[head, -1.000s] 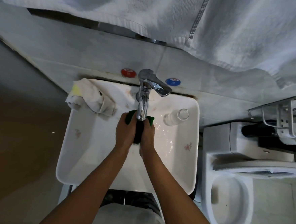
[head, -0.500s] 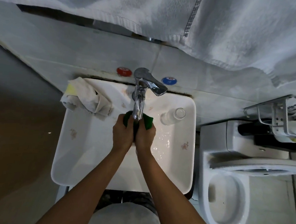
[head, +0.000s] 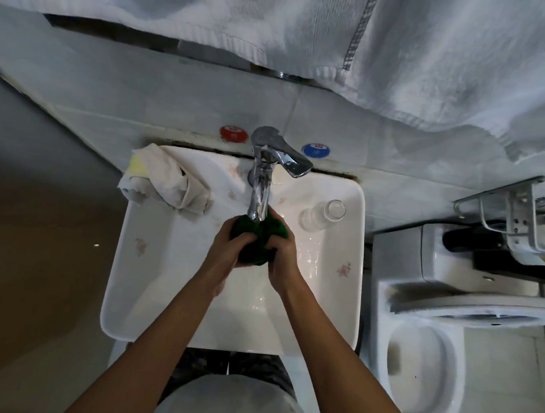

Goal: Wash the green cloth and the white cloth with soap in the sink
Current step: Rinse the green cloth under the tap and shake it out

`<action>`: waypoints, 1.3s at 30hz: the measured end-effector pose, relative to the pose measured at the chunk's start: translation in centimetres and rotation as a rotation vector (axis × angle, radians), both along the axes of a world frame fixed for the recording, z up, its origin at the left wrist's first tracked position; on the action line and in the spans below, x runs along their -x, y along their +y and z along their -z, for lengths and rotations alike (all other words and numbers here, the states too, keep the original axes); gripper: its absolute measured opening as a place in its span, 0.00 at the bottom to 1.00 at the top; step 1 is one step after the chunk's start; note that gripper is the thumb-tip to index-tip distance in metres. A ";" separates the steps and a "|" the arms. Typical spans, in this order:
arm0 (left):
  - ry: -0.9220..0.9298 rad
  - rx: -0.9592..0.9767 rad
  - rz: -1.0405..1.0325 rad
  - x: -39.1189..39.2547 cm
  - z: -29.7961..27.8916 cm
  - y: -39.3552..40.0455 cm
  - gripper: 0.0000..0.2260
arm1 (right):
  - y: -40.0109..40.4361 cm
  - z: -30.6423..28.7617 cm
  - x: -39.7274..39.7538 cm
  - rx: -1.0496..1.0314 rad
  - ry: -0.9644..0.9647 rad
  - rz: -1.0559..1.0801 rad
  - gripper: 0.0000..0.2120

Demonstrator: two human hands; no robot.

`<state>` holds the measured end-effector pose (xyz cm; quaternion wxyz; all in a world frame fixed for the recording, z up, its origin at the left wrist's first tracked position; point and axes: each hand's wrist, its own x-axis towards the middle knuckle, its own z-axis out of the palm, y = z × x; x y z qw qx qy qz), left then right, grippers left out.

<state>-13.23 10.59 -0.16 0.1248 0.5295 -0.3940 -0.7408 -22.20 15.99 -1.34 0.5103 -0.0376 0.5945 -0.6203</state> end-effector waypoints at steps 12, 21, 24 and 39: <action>0.145 0.169 -0.004 -0.4 -0.2 1.0 0.29 | -0.2 0.1 0.6 -0.174 0.286 -0.239 0.16; -0.433 0.367 -0.009 2.1 1.7 1.3 0.14 | -1.6 0.2 -2.0 -0.338 0.365 0.064 0.13; -0.485 0.474 -0.033 2.4 1.9 1.2 0.15 | -1.6 0.4 -1.8 -0.350 0.391 0.103 0.15; -0.075 0.333 -0.186 1.9 0.8 0.9 0.16 | -0.4 1.0 -1.3 -0.339 0.109 -0.033 0.25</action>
